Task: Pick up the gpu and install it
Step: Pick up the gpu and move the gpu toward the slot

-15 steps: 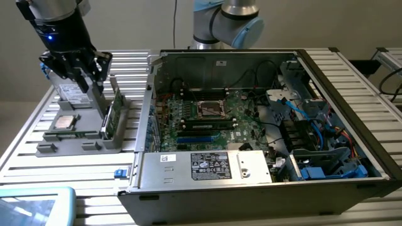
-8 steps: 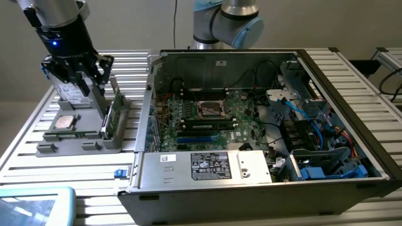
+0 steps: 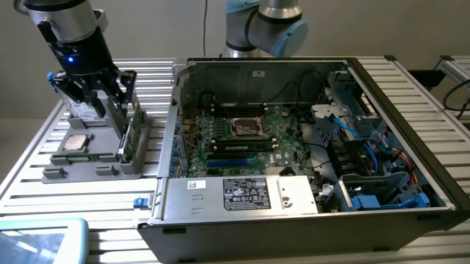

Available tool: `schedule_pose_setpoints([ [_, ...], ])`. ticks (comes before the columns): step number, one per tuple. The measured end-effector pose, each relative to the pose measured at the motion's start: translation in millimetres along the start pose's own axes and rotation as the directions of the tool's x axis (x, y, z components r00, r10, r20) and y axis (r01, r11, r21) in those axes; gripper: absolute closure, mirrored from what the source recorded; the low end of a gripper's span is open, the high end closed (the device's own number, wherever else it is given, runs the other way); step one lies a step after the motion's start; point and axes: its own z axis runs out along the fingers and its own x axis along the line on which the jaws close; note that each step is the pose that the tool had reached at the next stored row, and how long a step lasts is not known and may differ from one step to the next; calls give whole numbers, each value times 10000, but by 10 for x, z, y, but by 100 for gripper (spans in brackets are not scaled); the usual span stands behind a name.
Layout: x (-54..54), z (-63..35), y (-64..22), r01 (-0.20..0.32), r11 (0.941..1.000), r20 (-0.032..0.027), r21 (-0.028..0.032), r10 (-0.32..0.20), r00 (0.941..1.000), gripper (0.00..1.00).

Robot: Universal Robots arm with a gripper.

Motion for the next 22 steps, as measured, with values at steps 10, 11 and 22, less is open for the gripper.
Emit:
schedule_pose_setpoints([
  [10,-15,130,-1,190,9996,-13,-227,-190,9998,50],
  [11,-16,139,-1,195,9994,-13,-278,-196,9998,50],
  [22,-18,246,-19,216,9992,-16,-325,-217,9998,50],
])
